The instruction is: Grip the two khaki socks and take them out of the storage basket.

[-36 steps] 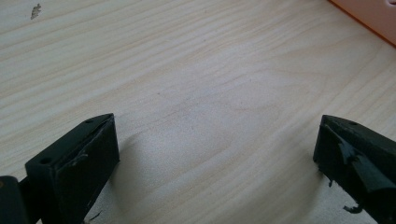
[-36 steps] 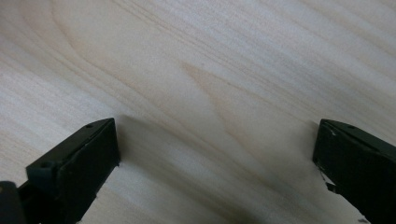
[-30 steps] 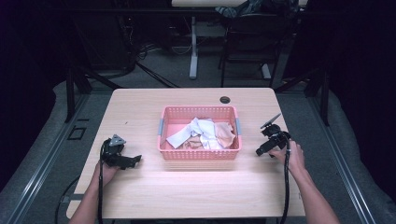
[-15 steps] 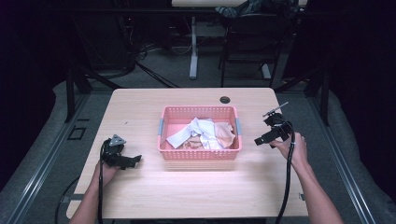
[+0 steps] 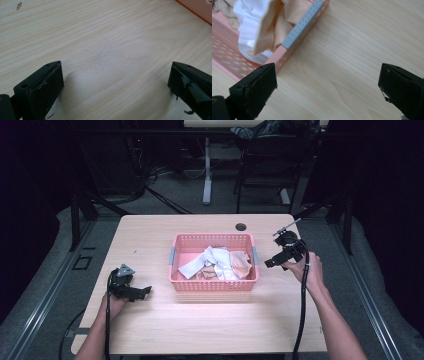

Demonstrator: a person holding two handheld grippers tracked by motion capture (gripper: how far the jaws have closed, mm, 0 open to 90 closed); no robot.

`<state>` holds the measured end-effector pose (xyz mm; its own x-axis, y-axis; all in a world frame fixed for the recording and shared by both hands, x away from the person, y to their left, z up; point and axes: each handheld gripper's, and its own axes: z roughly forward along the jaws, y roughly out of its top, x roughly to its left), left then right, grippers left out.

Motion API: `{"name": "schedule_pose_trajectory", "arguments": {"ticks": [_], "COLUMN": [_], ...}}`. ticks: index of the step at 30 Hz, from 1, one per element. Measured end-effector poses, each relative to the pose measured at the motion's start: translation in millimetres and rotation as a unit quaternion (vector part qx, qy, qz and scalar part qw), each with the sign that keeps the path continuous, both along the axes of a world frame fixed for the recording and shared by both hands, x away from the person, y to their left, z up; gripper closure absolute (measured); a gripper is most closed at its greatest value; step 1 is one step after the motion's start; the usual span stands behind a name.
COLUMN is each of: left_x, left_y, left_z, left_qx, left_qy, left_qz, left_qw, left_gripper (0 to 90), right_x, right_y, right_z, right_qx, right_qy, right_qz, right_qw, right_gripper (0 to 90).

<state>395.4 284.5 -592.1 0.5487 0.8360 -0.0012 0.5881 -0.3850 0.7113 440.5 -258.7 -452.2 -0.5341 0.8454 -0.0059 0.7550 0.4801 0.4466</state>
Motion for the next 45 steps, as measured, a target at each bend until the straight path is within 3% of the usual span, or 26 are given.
{"name": "schedule_pose_trajectory", "arguments": {"ticks": [9,17,18,26,29,30,37,42,45], "left_x": [0.0,0.0,0.0,0.0,0.0,0.0,0.0,0.0,0.0], "left_y": [0.0,0.0,0.1,0.0,0.0,0.1,0.0,0.1,0.0], "left_z": [0.0,0.0,0.0,0.0,0.0,0.0,0.0,0.0,0.0], "left_qx": [0.000,0.000,0.000,0.000,0.000,0.000,0.000,0.000,0.000], "left_qy": [0.000,0.000,0.000,0.000,0.000,0.000,0.000,0.000,0.000], "left_qz": [0.000,0.000,0.000,0.000,0.000,0.000,0.000,0.000,0.000], "left_qw": [1.0000,1.0000,1.0000,1.0000,1.0000,1.0000,1.0000,1.0000,1.0000], "left_gripper": [0.0,0.0,0.0,0.0,0.0,0.0,0.0,0.0,0.0], "right_x": [7.2,14.3,17.6,31.4,35.0,37.9,43.2,44.0,43.9], "right_y": [30.6,55.0,61.9,83.8,88.9,94.9,106.6,105.7,102.5], "right_z": [21.1,24.5,22.0,2.6,-2.0,-9.2,-28.9,-33.9,-30.8], "right_qx": [0.001,0.000,0.005,0.030,0.026,0.022,-0.008,-0.001,-0.003], "right_qy": [-0.012,-0.011,-0.007,0.010,0.016,0.021,0.034,0.037,0.039], "right_qz": [0.032,0.053,0.058,0.074,0.074,0.074,0.061,0.051,0.054], "right_qw": [0.9994,0.9985,0.9983,0.9968,0.9968,0.9968,0.9975,0.9980,0.9978], "right_gripper": [2.2,6.7,13.0,29.6,32.9,39.5,61.6,79.1,84.6]}}
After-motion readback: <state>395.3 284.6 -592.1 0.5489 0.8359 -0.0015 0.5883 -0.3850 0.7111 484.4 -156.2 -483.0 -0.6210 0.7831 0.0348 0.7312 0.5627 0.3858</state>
